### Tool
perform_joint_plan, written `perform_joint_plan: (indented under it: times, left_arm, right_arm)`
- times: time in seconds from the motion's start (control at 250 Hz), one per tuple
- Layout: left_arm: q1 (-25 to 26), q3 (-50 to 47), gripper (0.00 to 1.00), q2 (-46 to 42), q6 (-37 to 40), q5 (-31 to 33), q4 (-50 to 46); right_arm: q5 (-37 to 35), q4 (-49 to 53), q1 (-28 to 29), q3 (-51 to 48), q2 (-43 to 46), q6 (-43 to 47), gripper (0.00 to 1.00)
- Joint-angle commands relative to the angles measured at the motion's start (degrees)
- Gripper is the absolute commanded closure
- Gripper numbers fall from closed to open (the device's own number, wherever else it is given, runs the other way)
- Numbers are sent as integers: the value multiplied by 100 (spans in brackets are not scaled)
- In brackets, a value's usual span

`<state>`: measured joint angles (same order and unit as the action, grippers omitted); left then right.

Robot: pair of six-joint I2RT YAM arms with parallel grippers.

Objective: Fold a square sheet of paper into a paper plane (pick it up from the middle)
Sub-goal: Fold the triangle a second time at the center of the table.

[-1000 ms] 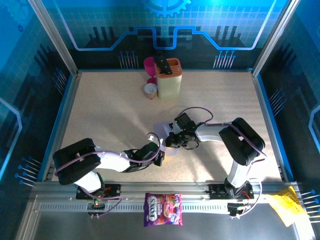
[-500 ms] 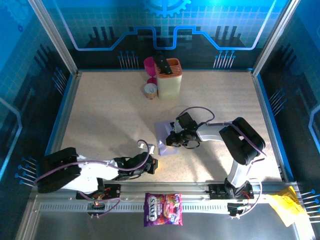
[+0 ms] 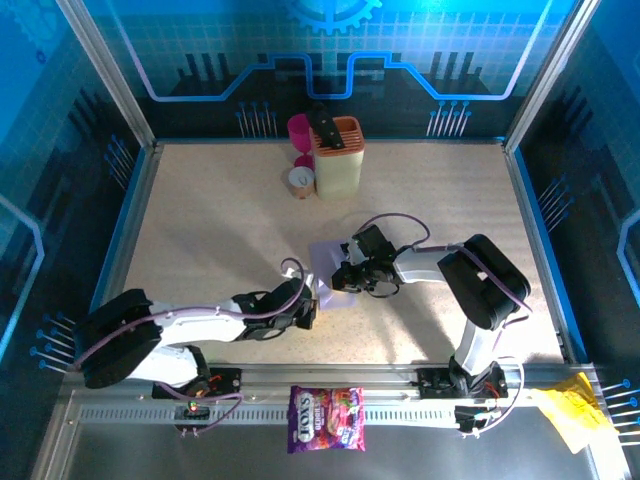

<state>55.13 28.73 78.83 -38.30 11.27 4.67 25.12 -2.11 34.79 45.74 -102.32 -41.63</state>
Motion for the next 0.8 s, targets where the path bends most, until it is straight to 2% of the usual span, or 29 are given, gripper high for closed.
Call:
perform_joint_plan:
  times: [0.0, 0.284, 0.435, 0.635, 0.795]
  left_arm:
    - [-97, 343, 100, 365, 593, -374, 235]
    - [-227, 629, 100, 1074, 781, -520, 548]
    - [-281, 417, 100, 1169, 673, -477, 710]
    - [-263, -375, 100, 826, 154, -494, 887]
    - [-136, -900, 100, 199, -139, -402, 530]
  right_arm:
    - [-633, 438, -77, -276, -411, -4, 100]
    - [-588, 381, -76, -303, -440, -16, 100]
    - [-584, 387, -85, -316, -447, -12, 100]
    - [-581, 369, -139, -328, -470, 0, 100]
    - [-547, 337, -165, -337, -450, 5, 100]
